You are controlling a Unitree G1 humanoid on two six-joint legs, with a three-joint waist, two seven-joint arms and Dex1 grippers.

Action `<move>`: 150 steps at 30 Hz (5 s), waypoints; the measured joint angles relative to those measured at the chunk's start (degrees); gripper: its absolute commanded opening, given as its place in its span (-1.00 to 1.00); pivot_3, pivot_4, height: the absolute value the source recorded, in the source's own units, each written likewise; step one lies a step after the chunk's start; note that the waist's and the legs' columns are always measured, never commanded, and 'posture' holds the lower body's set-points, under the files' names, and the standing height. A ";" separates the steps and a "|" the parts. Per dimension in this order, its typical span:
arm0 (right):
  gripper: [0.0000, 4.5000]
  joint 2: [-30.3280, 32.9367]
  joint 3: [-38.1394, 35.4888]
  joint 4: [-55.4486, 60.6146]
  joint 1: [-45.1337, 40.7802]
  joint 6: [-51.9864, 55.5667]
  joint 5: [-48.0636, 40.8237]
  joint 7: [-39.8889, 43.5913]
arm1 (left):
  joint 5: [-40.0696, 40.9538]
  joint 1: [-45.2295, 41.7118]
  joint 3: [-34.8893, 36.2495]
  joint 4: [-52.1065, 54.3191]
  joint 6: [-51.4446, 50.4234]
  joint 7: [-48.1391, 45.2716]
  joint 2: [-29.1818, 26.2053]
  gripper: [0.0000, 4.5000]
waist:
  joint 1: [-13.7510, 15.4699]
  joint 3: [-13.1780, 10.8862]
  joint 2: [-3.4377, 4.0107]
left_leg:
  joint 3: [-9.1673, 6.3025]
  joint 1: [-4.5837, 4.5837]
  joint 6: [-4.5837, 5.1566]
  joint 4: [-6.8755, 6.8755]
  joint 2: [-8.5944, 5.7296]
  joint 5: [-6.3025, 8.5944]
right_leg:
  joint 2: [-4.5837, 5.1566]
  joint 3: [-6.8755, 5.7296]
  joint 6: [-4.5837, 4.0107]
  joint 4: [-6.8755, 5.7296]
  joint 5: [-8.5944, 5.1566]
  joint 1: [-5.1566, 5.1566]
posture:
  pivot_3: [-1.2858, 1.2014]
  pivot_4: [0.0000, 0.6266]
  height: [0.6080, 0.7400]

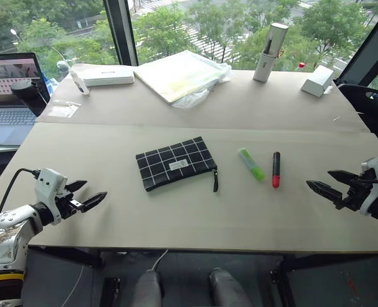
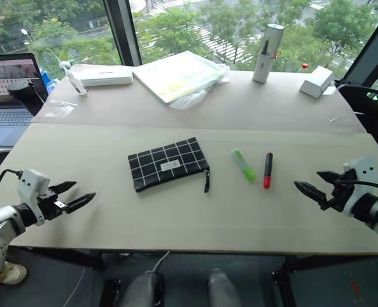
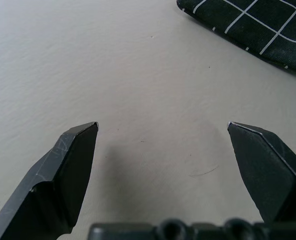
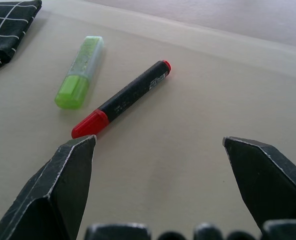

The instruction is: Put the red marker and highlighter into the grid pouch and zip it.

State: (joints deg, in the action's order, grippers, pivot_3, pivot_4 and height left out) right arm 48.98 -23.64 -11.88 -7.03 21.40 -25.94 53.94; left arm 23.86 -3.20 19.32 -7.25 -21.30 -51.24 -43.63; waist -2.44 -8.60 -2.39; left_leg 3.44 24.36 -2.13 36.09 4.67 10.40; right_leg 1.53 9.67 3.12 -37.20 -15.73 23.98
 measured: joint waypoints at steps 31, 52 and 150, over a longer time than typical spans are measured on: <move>-0.98 -21.24 25.79 -0.30 -29.85 3.27 5.77 -6.26 | -16.30 -19.86 -16.23 -30.56 54.01 -21.12 -1.63 1.00 | 0.13 0.00 0.02 | -0.08 0.29 0.00 0.34 -0.01 -0.01 | -0.04 -0.09 -0.01 -0.61 0.00 0.31 | 0.03 -0.52 0.94; -0.98 -27.37 43.23 -25.48 -40.04 -18.63 33.96 -14.00 | -25.67 -29.64 -24.05 -41.16 70.85 -8.93 4.77 1.00 | 2.55 0.28 0.25 | -0.15 0.17 0.00 0.79 -0.02 -0.02 | -0.01 -0.26 -0.01 -0.90 -0.02 0.05 | 0.03 -0.52 0.94; 0.28 -28.49 27.34 -1.55 -26.41 11.37 17.93 -22.88 | -19.73 -30.90 -25.40 -26.55 47.18 -3.08 16.92 -1.00 | 1.38 0.32 0.41 | -0.43 0.43 0.04 0.70 -0.07 0.02 | -0.03 -0.36 0.02 -0.82 -0.09 0.21 | 0.03 -0.52 0.94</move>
State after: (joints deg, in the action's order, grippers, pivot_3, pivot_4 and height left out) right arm 20.49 3.71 -13.43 -33.44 32.78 -8.02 31.07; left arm 4.13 -34.09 -6.08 -33.80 25.88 -54.32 -26.71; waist -1.05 -8.28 -1.98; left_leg 3.01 24.79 -2.08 36.79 4.60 10.42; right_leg 1.51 9.31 3.15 -38.03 -15.82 24.19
